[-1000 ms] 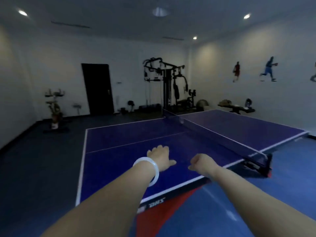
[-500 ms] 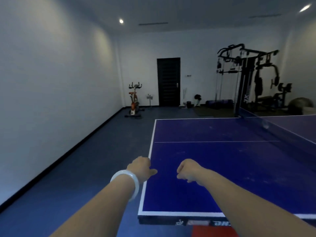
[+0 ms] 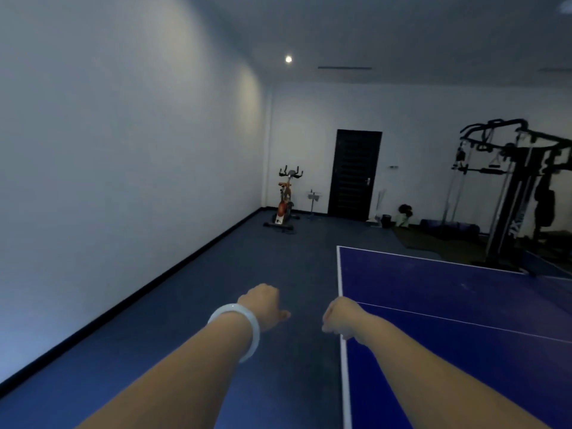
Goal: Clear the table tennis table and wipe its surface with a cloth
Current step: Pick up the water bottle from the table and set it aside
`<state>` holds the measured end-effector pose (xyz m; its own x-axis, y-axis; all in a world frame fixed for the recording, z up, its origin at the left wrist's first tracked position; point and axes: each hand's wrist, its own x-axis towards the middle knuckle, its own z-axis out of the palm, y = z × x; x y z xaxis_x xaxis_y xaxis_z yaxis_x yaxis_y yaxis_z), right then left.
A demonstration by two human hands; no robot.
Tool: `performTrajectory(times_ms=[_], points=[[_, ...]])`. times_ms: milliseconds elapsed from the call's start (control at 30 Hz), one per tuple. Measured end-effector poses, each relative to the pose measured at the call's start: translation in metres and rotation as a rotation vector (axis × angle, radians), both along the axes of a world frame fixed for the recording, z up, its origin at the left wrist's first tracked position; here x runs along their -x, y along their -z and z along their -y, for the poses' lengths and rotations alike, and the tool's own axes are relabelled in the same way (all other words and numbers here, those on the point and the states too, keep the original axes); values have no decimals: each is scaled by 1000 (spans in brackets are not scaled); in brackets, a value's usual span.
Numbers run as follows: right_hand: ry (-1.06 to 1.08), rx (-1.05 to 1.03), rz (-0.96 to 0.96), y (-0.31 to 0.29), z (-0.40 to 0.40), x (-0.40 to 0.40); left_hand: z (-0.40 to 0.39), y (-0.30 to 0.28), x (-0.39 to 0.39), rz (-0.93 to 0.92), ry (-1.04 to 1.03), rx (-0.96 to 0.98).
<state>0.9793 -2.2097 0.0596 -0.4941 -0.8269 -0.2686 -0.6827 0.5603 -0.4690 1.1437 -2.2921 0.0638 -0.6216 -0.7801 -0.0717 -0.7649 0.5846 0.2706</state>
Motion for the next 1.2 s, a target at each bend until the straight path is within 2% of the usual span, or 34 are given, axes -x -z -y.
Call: performTrajectory(times_ms=[200, 333, 433, 533, 600, 767, 900, 1000, 1100, 1200], points=[[-43, -34, 25, 19, 112, -9, 115, 23, 4, 54, -11, -54], [-78, -61, 35, 34, 187, 14, 195, 42, 35, 102, -10, -63], [-81, -60, 53, 36, 260, 50, 264, 42, 69, 96, -17, -60], [-66, -193, 133, 34, 329, 87, 328, 41, 109, 64, -28, -100], [-70, -206, 164, 36, 372, 111, 367, 44, 137, 74, -20, -121], [-86, -224, 118, 51, 482, 169, 467, 59, 197, 64, -24, -169], [-131, -265, 57, 67, 573, 213, 558, 74, 240, 132, -17, -173], [-128, -263, 17, 75, 640, 250, 640, 87, 280, 188, 54, -187], [-60, -299, 60, 78, 707, 292, 725, 95, 328, 254, 130, -143], [-1, -291, 72, 68, 770, 339, 807, 95, 379, 232, 199, -170]])
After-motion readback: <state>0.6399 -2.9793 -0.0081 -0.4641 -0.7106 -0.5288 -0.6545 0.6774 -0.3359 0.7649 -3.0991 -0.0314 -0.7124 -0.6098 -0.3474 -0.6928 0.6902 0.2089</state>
